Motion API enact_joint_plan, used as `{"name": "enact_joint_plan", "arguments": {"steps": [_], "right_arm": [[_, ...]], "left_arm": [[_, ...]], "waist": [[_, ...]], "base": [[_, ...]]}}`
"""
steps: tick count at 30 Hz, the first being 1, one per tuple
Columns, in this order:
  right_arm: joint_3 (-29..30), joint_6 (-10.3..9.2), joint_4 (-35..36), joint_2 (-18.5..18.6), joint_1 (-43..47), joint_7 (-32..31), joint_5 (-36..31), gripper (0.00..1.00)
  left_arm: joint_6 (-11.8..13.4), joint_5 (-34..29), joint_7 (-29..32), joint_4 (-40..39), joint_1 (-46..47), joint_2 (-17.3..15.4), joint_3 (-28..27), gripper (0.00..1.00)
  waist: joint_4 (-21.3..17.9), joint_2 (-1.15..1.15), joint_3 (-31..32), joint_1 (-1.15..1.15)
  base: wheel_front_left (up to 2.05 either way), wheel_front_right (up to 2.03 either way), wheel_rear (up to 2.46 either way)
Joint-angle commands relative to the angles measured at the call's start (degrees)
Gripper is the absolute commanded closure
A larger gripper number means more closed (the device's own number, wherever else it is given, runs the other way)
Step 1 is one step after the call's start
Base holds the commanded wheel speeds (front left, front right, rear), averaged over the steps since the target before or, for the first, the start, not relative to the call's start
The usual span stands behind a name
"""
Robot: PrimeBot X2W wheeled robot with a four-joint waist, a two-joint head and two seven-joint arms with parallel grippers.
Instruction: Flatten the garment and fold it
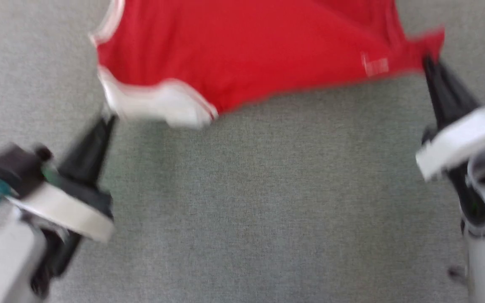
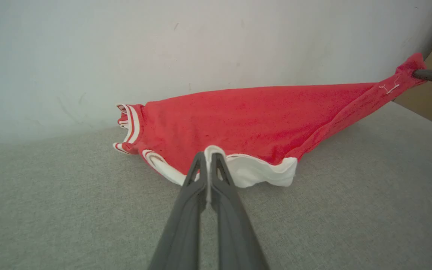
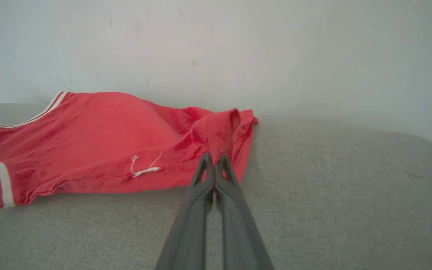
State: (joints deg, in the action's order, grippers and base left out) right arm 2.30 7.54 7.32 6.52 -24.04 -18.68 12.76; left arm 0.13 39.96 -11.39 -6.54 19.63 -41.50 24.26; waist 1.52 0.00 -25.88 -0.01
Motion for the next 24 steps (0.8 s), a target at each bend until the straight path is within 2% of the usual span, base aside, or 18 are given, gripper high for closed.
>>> {"name": "enact_joint_plan", "arguments": {"steps": [1, 7, 11, 20, 24], "right_arm": [[0.7, -0.05, 0.3, -0.1, 2.3, -0.4, 0.5, 1.0], [4.8, -0.05, 0.0, 0.3, 14.1, -3.2, 1.5, 1.0], [6.2, -0.05, -0.3, 0.6, 20.4, -6.0, 2.7, 1.0], [5.5, -0.05, 0.7, 1.3, 33.4, -14.7, 8.3, 1.0], [3.9, -0.05, 2.1, 3.8, 38.5, -20.2, 10.6, 1.0]], "left_arm": [[0.6, 0.4, 0.5, -0.2, -1.8, -0.2, 0.6, 1.0], [2.2, 2.9, 5.3, 0.3, -10.7, -0.9, 4.0, 1.0], [2.5, 6.9, 8.8, -0.1, -16.3, -1.9, 5.1, 1.0], [3.9, 15.0, 17.6, -1.8, -27.1, -3.6, 8.9, 1.0], [4.8, 18.0, 20.4, -3.2, -30.6, -3.9, 10.1, 1.0]], "waist": [[-0.3, 0.0, 3.0, 0.01], [-0.6, 0.0, 7.4, 0.01], [-1.0, 0.0, 10.0, 0.01], [-0.8, 0.0, 15.6, 0.01], [-0.6, 0.0, 17.9, 0.01]], "base": [[0.0, 0.0, 0.0], [0.0, 0.0, 0.0], [0.0, 0.0, 0.0], [0.0, 0.0, 0.0], [0.0, 0.0, 0.0]]}}
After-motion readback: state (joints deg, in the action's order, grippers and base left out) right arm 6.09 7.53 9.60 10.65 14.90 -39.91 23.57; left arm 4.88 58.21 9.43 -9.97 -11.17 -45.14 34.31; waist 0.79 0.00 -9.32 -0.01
